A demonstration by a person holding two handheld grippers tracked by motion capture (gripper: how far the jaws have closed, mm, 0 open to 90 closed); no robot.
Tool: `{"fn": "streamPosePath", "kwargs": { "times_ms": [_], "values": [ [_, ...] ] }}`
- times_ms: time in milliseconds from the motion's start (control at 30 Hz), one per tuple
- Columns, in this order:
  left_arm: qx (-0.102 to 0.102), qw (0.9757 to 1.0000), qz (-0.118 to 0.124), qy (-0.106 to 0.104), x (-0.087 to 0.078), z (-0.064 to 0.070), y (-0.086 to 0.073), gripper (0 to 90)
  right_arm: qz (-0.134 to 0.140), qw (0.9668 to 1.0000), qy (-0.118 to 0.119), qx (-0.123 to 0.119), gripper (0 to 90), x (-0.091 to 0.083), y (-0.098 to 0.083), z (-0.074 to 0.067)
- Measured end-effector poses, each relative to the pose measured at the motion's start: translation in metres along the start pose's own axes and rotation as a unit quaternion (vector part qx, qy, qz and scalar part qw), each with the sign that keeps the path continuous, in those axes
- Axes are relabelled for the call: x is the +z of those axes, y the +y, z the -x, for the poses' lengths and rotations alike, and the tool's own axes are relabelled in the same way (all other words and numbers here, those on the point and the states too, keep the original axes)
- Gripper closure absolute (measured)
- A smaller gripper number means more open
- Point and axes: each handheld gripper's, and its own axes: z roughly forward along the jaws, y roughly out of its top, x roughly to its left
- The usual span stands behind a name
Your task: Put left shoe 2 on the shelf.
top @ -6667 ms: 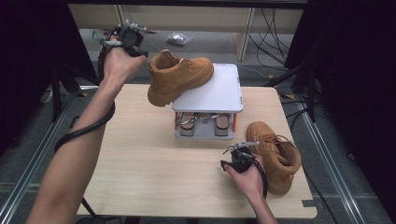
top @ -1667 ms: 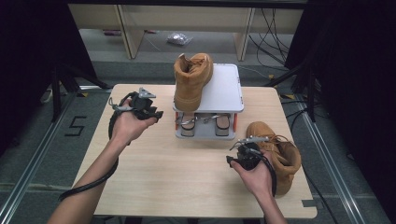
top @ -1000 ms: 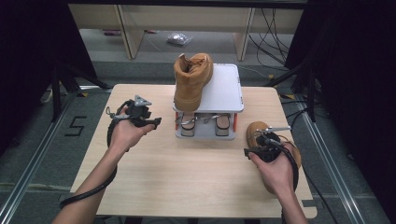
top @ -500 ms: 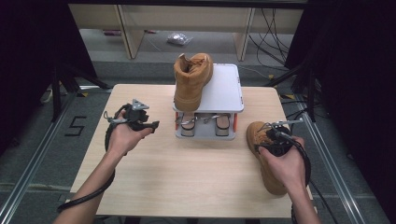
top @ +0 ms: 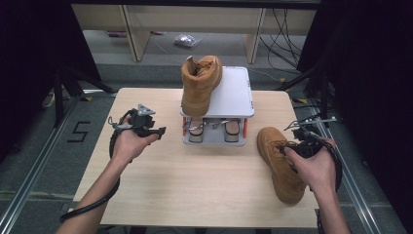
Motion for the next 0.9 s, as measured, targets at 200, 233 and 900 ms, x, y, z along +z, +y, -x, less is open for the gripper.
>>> {"fn": "streamPosePath", "kwargs": {
  "times_ms": [200,233,900],
  "values": [
    [-0.006,1.0,-0.005,0.002,0.002,0.002,-0.001,49.3,-0.028,0.9996,-0.004,-0.001,69.6,0.006,-0.004,0.005],
    [-0.004,1.0,-0.003,-0.001,0.002,0.002,-0.001,49.3,-0.032,0.9995,0.002,0.005,69.3,0.009,-0.005,0.005],
    [-0.003,0.9999,-0.01,0.005,0.001,-0.001,-0.005,49.2,-0.034,0.9982,-0.011,0.049,68.6,-0.012,-0.002,0.031]
  ]
}}
